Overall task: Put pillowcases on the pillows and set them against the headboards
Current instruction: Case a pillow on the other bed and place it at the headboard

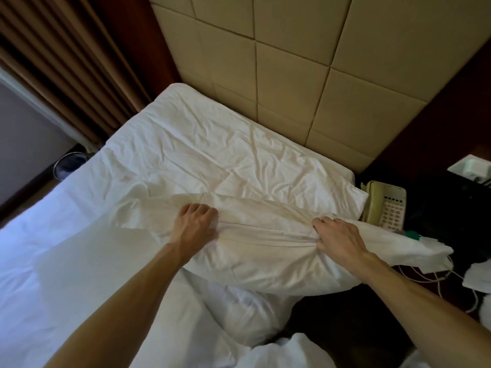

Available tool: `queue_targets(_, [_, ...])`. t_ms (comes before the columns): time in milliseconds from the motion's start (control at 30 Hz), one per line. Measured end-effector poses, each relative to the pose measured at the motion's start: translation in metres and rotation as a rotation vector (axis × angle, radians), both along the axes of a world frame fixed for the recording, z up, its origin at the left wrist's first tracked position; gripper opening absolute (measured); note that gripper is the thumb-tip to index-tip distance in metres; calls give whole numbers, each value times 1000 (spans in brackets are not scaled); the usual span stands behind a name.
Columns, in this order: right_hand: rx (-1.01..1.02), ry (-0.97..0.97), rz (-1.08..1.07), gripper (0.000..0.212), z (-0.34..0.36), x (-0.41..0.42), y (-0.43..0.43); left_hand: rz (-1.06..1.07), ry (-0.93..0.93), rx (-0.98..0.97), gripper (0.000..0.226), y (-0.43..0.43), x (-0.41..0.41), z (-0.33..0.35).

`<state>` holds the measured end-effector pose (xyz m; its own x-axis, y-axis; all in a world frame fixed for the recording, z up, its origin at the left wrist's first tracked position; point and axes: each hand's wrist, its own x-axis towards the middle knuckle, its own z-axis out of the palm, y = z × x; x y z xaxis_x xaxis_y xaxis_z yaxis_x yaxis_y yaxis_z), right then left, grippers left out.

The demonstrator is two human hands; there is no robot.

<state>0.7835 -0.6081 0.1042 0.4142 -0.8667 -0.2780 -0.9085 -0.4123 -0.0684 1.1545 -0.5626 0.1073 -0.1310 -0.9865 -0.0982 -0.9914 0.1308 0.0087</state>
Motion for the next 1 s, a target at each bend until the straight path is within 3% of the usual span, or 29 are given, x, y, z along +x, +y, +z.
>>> queue_targets(200, [-6,-52,39,12,24,0,43,-120,-200,93,27,18,-12,-22])
queue_targets(533, [-32,7,53,12,25,-5,37,-85,-59,2,22,31,-2,-3])
queue_targets(767, [-48,84,143,17,11,-20,11,-79,-83,-107,18,10,-11,-15])
queue_targets(1000, [0,-36,111,19,33,-27,-47,49,-49,-185,32,-48,-17,1])
